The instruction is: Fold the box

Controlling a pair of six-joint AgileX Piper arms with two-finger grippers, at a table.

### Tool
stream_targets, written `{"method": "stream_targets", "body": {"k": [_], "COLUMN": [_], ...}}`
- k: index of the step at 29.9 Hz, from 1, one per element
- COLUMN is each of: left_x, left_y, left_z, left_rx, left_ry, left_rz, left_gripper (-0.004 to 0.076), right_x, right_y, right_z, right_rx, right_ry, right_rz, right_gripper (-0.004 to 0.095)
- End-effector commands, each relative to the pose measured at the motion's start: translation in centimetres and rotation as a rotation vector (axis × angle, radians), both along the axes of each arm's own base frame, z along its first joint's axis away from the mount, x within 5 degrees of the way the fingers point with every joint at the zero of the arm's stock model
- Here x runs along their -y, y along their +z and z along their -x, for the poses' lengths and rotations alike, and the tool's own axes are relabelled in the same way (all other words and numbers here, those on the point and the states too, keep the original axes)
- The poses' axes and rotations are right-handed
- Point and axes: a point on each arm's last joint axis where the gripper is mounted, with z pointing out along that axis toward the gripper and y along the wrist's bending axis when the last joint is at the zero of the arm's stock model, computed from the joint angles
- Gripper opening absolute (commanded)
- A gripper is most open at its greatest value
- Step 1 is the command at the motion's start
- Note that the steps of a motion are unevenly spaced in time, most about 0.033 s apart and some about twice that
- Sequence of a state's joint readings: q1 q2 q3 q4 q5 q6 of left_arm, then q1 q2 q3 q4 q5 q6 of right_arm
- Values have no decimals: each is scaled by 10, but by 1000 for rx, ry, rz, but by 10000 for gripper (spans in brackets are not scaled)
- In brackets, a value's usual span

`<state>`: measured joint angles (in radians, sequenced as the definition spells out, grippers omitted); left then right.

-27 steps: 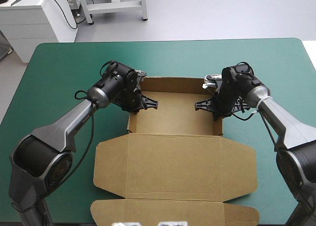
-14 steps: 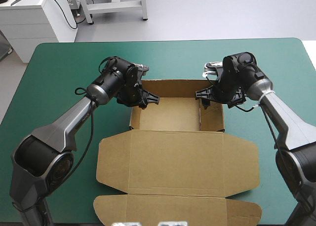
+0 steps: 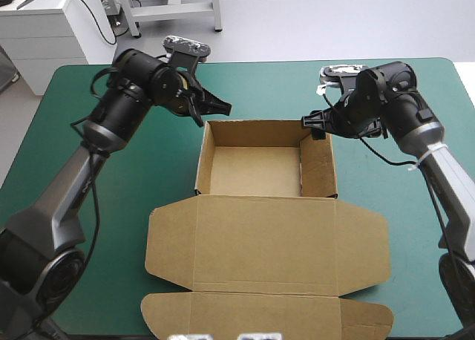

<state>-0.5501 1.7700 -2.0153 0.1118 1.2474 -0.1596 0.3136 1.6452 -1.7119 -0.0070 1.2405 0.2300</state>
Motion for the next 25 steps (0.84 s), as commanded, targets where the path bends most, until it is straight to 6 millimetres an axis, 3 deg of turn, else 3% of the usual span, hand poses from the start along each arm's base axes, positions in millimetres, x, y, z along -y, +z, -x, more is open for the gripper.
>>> {"method": "stream_targets", "body": {"k": [1, 4, 8, 18, 25], "left_x": [-24, -38, -59, -105, -135], "left_y": [43, 47, 36, -7, -43], "left_z": [46, 70, 104, 199, 246], "left_rx": [54, 52, 26, 77, 150], "left_ry": [-28, -34, -37, -112, -138], "left_rz": [64, 62, 41, 174, 175], "left_gripper": [-8, -8, -8, -8, -8], "right_x": [10, 10, 9, 2, -4], "right_y": [38, 42, 34, -24, -61], "right_z": [23, 27, 26, 7, -13], "right_rx": [113, 120, 91, 14, -37], "right_ry": [-10, -13, -10, -9, -8], "right_rz": [-20, -38, -42, -16, 1], "right_gripper": [750, 750, 750, 750, 750]}}
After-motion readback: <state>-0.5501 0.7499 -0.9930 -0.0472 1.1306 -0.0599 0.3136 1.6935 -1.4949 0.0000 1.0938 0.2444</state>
